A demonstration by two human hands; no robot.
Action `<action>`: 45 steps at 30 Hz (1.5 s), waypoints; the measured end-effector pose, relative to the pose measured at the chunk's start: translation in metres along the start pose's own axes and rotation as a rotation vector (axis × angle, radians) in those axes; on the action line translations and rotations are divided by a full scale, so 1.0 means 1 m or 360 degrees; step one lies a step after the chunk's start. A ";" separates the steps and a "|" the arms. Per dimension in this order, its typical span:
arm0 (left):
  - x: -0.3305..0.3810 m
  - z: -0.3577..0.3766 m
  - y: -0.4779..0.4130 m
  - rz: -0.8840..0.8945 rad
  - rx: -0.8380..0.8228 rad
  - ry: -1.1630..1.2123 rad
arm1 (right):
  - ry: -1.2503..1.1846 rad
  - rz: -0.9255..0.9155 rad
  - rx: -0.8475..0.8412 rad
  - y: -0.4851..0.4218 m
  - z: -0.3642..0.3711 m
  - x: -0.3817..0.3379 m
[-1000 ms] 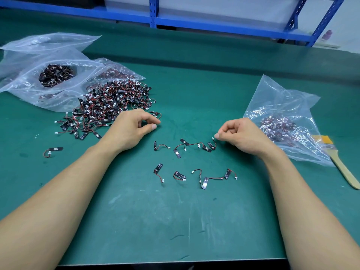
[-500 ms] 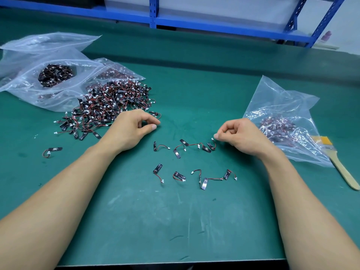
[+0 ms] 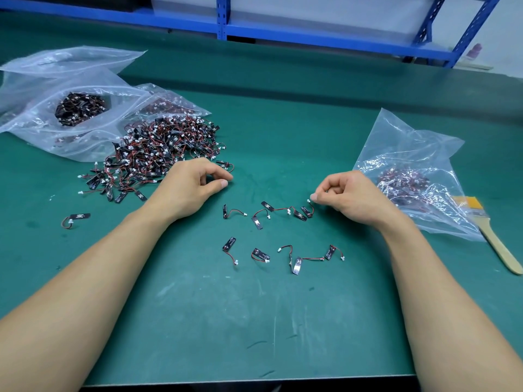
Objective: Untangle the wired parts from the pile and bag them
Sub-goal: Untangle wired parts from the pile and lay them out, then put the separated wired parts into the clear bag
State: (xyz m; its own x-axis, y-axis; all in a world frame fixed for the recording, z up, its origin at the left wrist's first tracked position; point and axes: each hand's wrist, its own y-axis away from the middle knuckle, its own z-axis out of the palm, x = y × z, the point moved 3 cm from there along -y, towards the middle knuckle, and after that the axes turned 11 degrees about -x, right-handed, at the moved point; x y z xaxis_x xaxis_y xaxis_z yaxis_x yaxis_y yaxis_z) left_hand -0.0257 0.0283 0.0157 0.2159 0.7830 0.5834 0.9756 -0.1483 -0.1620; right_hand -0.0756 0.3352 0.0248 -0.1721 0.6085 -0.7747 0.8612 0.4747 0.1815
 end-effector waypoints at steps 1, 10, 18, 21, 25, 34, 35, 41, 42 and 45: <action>-0.001 0.000 0.000 -0.0005 -0.0004 0.0001 | 0.0007 0.0001 0.0000 0.000 0.000 0.000; 0.010 0.001 0.003 0.0048 -0.0226 0.0120 | 0.0034 -0.0018 -0.0003 0.000 -0.001 0.000; 0.053 0.039 0.023 0.0429 -0.0936 -0.0407 | 0.0003 -0.0017 0.0044 0.002 -0.004 -0.001; 0.067 0.056 0.024 0.0538 -0.0915 -0.0458 | -0.0007 -0.0026 0.0078 0.002 -0.005 -0.003; 0.100 0.080 0.022 0.0726 -0.0867 -0.0478 | -0.0051 -0.0040 0.0151 0.003 -0.007 -0.003; 0.128 0.093 0.014 0.0988 -0.0678 -0.0158 | -0.0154 0.0016 0.0385 0.003 -0.015 -0.003; 0.123 0.089 0.012 0.0956 -0.0642 -0.0168 | -0.0146 0.0024 0.0406 0.004 -0.016 -0.003; 0.085 0.062 -0.003 0.0702 -0.0458 -0.0056 | 0.0372 0.0100 0.0472 0.025 -0.044 -0.008; 0.079 0.055 -0.004 0.0658 -0.0410 0.0016 | 0.0475 0.0168 0.0461 0.031 -0.052 -0.007; 0.062 0.040 -0.005 0.0512 -0.0405 0.0074 | 0.0645 0.0488 0.0250 0.045 -0.064 -0.002</action>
State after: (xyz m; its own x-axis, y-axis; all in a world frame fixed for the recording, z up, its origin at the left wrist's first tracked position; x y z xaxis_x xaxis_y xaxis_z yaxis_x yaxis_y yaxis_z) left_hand -0.0192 0.1016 0.0207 0.5074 0.6450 0.5714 0.8356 -0.5304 -0.1432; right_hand -0.0671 0.3959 0.0738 -0.0450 0.9161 -0.3985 0.9570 0.1540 0.2459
